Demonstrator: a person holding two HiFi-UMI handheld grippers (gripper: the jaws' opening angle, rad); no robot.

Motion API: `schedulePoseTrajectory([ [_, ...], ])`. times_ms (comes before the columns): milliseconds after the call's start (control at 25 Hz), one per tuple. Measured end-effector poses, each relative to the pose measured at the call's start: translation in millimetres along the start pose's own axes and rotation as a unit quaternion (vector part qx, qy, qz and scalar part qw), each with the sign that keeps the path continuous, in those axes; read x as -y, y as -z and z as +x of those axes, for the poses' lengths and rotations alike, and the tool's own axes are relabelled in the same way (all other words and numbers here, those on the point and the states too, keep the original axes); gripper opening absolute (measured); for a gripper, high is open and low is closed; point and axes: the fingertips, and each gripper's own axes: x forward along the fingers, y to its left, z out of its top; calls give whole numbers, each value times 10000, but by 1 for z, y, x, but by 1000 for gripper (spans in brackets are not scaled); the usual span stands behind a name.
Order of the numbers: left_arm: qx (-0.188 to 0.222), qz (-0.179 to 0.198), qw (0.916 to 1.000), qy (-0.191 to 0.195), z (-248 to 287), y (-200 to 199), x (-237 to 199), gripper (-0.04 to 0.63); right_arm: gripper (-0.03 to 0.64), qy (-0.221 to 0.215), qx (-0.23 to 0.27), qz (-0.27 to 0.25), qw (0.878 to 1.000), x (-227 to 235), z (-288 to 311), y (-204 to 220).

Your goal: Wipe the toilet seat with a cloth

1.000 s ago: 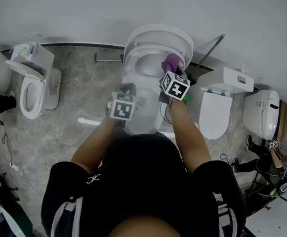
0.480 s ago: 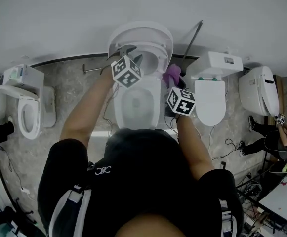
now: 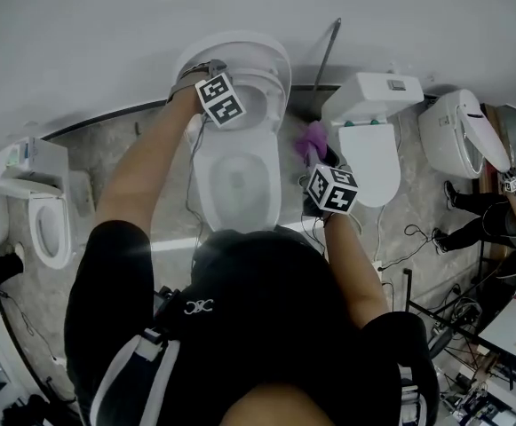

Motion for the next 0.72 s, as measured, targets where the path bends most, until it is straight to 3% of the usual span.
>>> schedulePoseTrajectory([
  [280,66,25,9998,192,-3,2,6,86,78,-50,-100,23,9999,-2,-1,11],
  [440,21,277,9955,902,-22,2,28,86,78,-205,-137,-9,9997,-15,-3,16],
  [520,64,240,9876,1548,-35,1,43,87,78,-313,-122,-48,9994,-21,-2,14],
  [600,108,101,9739,2263,-51,0,61,87,78,-425,-82,-120,9990,-27,-2,10],
  [720,115,-149,9418,3357,-79,-1,97,92,78,-573,-12,-195,9982,-33,-4,2],
])
